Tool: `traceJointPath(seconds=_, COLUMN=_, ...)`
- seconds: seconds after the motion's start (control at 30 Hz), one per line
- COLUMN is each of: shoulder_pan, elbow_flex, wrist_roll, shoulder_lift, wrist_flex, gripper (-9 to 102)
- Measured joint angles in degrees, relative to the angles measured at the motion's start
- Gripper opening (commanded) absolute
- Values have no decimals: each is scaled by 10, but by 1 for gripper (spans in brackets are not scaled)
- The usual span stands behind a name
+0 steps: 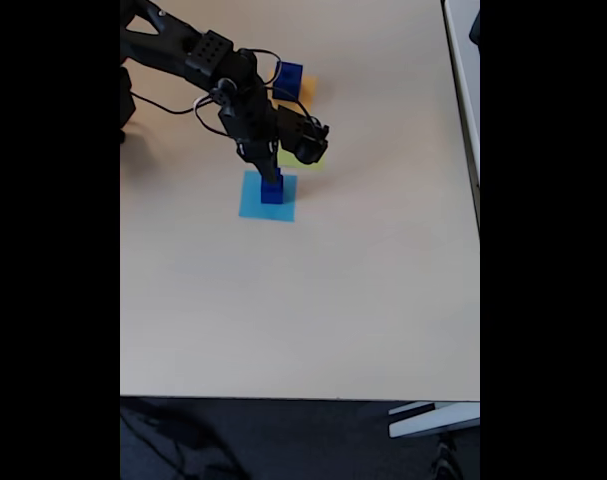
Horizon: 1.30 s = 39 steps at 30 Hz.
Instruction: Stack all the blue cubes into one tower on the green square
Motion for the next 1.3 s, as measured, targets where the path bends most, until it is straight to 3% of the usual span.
traceJointPath(seconds=1.3, shoulder_pan=-1, elbow_flex=14, wrist_roll=0, shoulder_lift=0, wrist_flex=-21, gripper=4)
